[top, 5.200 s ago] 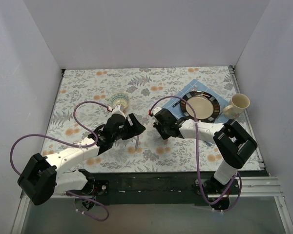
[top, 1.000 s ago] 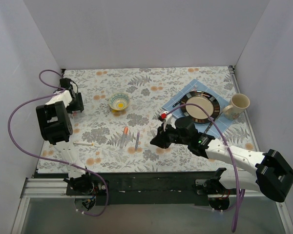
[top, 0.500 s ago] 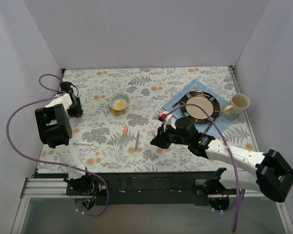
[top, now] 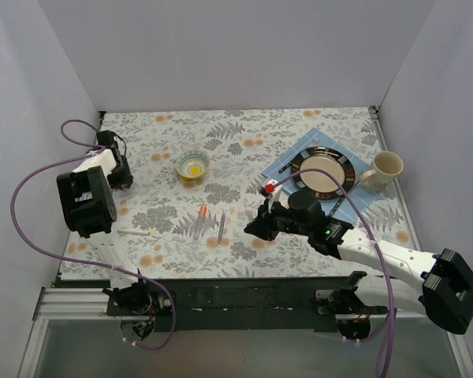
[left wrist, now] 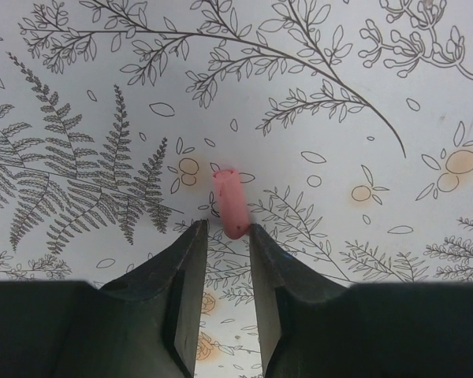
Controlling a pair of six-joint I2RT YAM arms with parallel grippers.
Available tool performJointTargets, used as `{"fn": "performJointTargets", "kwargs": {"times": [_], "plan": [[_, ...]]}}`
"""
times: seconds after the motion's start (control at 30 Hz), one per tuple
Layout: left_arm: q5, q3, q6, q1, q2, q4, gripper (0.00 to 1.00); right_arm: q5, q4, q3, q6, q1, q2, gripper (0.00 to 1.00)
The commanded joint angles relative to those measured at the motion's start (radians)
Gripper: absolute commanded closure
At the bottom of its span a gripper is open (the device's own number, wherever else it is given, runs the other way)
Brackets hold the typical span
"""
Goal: Insert the pens into the pen caps
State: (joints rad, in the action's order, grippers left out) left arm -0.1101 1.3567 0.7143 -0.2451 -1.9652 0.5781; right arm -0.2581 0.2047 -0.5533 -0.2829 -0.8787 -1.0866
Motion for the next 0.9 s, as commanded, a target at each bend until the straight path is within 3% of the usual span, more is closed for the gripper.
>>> {"fn": "performJointTargets", "kwargs": {"times": [0.0,0.4,0.5,0.77,0.87], "plan": [[-0.037,0.021,0.031,-0.005,-0.009,0.008,0.7,-0.017,0.029,0.01,0.016,0.003,0.027,0.99],[-0.011,0.065,0.042,-0.005,-0.075,0.0,0.68,-0.02,0.036,0.021,0.017,0.004,0.045,0.99],[-0.011,0.076,0.048,-0.005,-0.086,0.011,0.72,-0.021,0.038,0.021,0.016,0.004,0.044,0.99],[0.07,-0.016,0.097,0.003,-0.012,-0.024,1.0,0.003,0.015,0.01,0.011,0.006,0.021,0.99],[0.099,-0.099,0.119,0.029,0.084,-0.056,1.0,0.007,0.001,-0.002,0.002,0.012,0.004,0.99]]}}
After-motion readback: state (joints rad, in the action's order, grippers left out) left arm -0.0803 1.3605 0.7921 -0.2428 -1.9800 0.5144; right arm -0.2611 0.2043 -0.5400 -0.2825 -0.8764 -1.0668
